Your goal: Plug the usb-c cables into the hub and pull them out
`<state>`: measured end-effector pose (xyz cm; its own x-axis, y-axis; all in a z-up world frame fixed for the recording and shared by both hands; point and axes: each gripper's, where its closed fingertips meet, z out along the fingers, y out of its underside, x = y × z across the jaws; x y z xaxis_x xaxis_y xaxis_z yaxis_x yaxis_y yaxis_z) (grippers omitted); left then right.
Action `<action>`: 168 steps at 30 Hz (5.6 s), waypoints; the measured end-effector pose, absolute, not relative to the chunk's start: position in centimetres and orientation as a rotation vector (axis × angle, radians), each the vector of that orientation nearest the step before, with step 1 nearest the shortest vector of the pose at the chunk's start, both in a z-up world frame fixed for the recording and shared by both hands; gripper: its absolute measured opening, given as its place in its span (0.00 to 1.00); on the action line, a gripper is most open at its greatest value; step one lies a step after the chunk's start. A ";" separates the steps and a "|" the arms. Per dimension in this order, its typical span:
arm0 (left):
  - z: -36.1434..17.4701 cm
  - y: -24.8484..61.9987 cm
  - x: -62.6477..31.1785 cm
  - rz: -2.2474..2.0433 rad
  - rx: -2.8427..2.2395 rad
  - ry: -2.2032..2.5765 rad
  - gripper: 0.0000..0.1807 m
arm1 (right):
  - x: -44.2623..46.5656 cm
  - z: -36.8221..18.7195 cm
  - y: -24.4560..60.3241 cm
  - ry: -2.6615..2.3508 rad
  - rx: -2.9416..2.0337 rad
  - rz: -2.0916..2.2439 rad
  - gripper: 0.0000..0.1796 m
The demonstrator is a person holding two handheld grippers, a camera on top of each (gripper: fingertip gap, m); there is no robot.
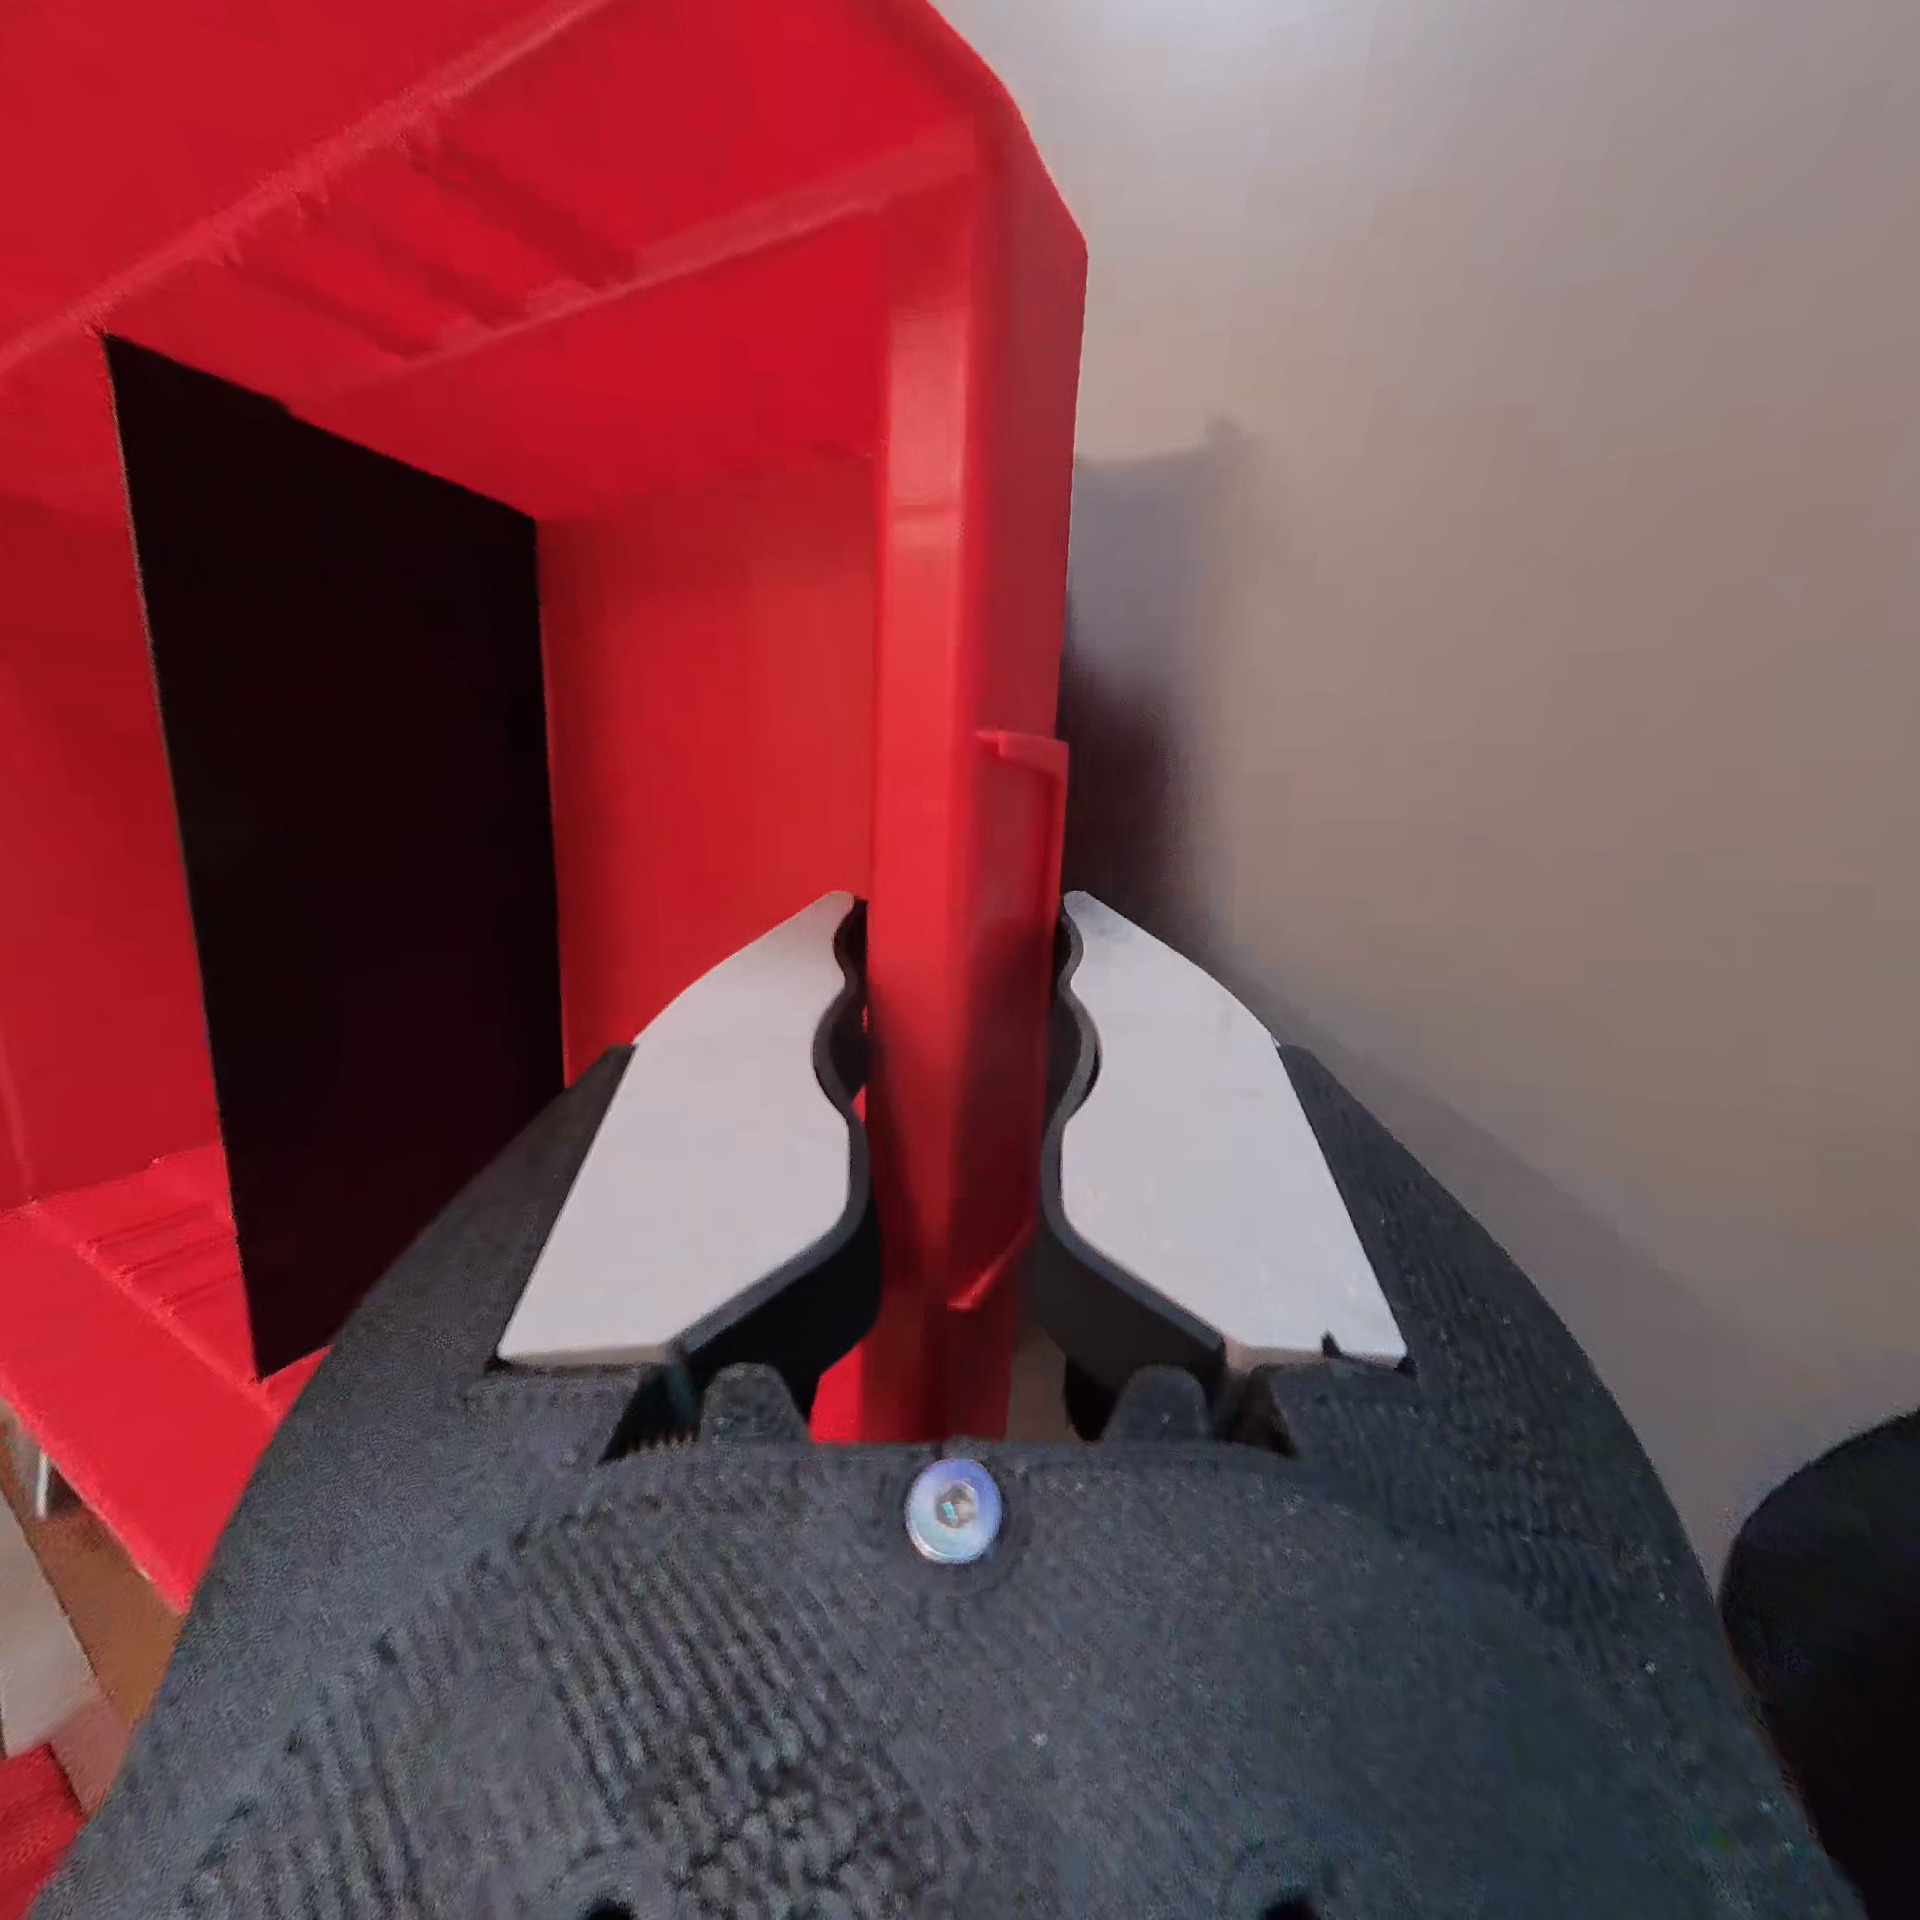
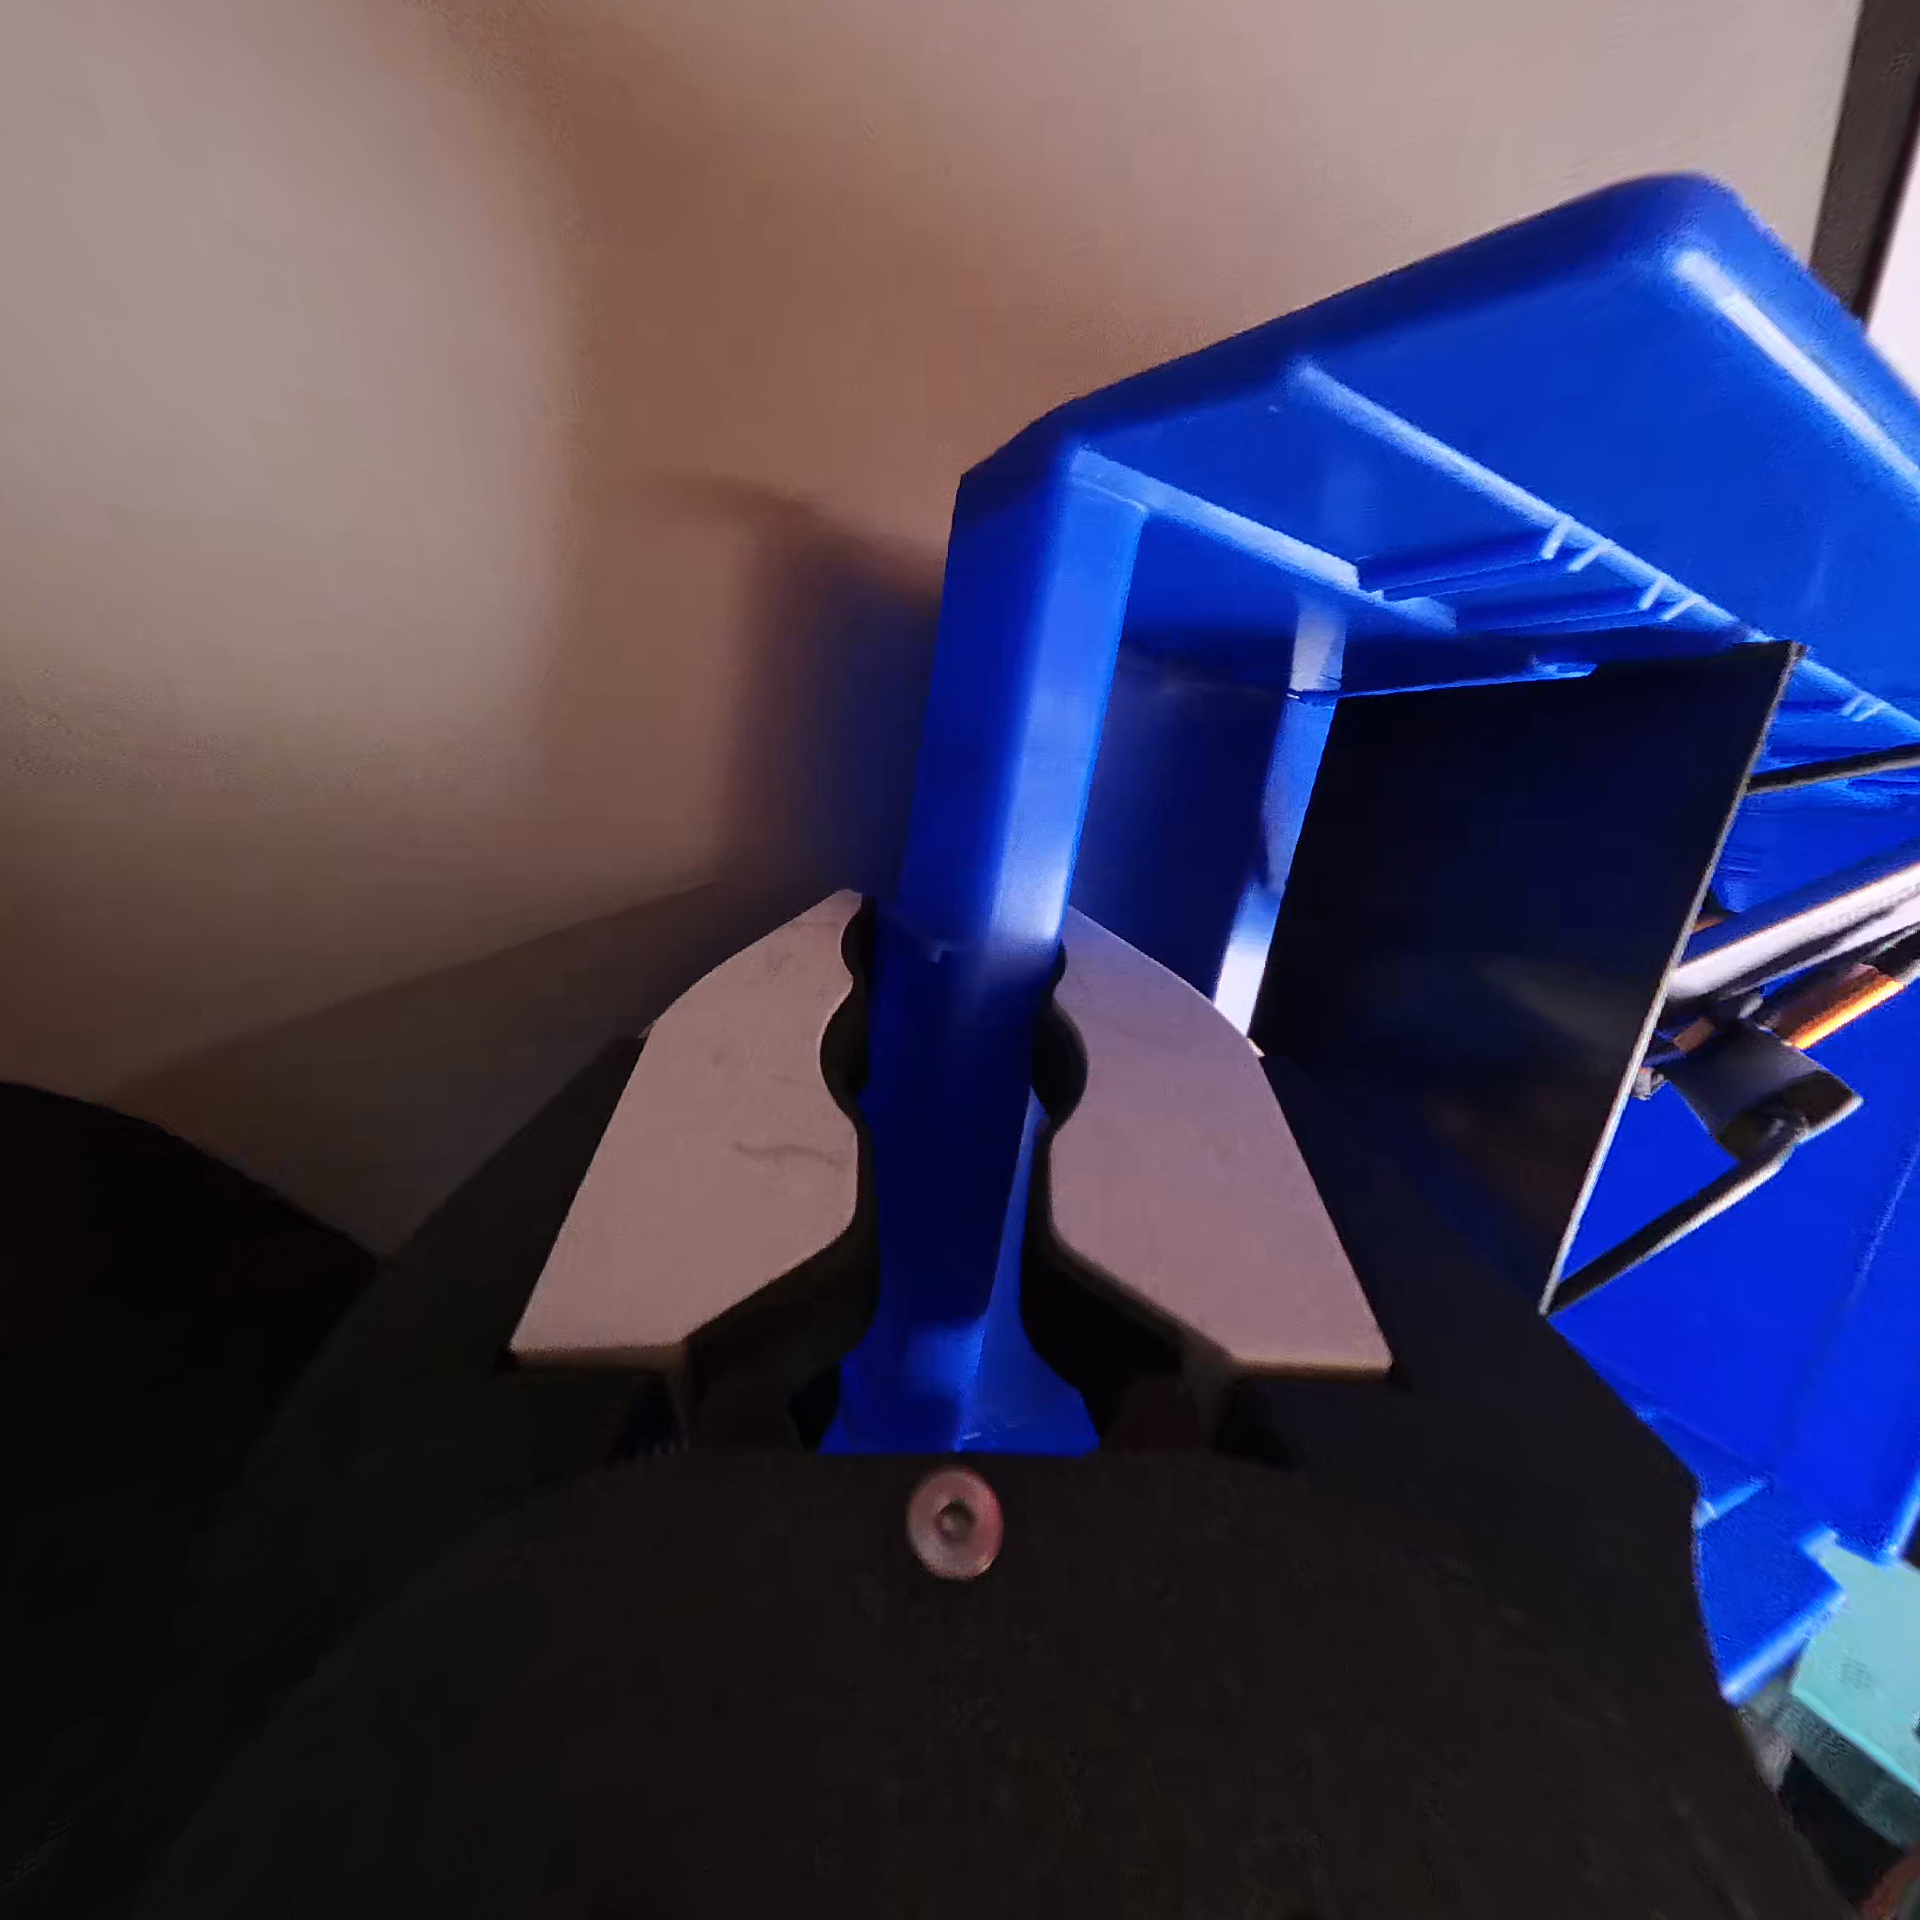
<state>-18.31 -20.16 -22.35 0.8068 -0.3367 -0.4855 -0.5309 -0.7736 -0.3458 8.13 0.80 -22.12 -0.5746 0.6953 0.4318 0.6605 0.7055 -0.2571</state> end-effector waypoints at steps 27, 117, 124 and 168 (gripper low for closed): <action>-16.6 -6.8 1.1 -0.065 -1.918 -0.054 0.34 | 14.1 -16.1 3.1 -0.967 -1.829 0.888 0.20; -22.8 -28.0 -19.9 0.406 -2.649 0.488 0.16 | 3.3 -22.3 -2.2 -2.201 -1.314 0.060 0.19; -22.8 -26.5 -21.0 0.426 -2.651 0.468 0.16 | 5.7 -22.3 5.8 -2.123 -1.407 -0.099 0.18; -14.5 -24.7 -44.2 1.148 -2.699 0.607 0.07 | 1.0 -18.6 -2.4 -1.627 -1.391 0.921 0.17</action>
<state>-44.19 -24.67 -14.46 0.6262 -0.3073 -0.7166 -0.4190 -0.9077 0.0232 1.04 -2.35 -18.58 -0.0874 0.9903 0.1081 0.4170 0.1349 -0.8988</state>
